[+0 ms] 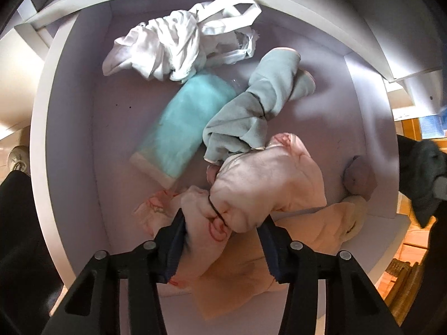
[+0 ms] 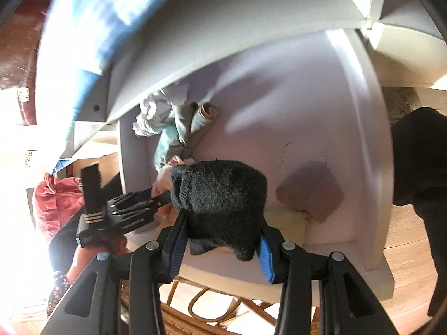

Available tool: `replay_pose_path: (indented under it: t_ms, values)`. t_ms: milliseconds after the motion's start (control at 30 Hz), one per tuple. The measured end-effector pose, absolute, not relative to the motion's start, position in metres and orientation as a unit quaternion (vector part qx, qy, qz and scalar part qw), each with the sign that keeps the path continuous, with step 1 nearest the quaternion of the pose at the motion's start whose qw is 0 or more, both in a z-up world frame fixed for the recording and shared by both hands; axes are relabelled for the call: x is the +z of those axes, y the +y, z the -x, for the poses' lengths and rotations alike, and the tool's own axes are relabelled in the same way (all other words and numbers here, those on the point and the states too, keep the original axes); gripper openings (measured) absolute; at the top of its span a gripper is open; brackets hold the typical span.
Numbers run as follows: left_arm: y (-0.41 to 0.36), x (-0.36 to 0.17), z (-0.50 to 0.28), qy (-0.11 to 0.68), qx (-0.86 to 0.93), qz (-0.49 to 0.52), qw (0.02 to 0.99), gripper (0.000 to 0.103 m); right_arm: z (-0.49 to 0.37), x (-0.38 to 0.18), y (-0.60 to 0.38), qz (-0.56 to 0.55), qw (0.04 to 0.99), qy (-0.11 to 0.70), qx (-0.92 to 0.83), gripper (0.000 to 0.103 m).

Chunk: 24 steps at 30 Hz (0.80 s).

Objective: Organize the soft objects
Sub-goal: 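Lift the black sock with the right gripper over the gold tray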

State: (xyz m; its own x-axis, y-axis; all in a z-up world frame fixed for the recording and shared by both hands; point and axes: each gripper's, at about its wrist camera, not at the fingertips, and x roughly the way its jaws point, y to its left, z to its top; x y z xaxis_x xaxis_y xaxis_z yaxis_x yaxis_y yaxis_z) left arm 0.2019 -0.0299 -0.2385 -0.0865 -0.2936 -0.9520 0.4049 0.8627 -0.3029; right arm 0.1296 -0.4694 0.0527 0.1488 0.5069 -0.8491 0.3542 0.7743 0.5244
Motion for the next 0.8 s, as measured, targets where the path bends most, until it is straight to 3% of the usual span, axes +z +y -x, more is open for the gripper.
replay_pose_path:
  t_ms: [400, 800]
  values:
    - [-0.052, -0.246, -0.196, 0.688, -0.246, -0.062, 0.679, 0.05, -0.124, 0.136, -0.463, -0.293, 0.72, 0.619, 0.113, 0.044]
    - [-0.067, -0.265, -0.193, 0.689, -0.245, -0.079, 0.678, 0.05, -0.148, 0.259, -0.467, -0.222, 0.793, 0.548, 0.149, 0.044]
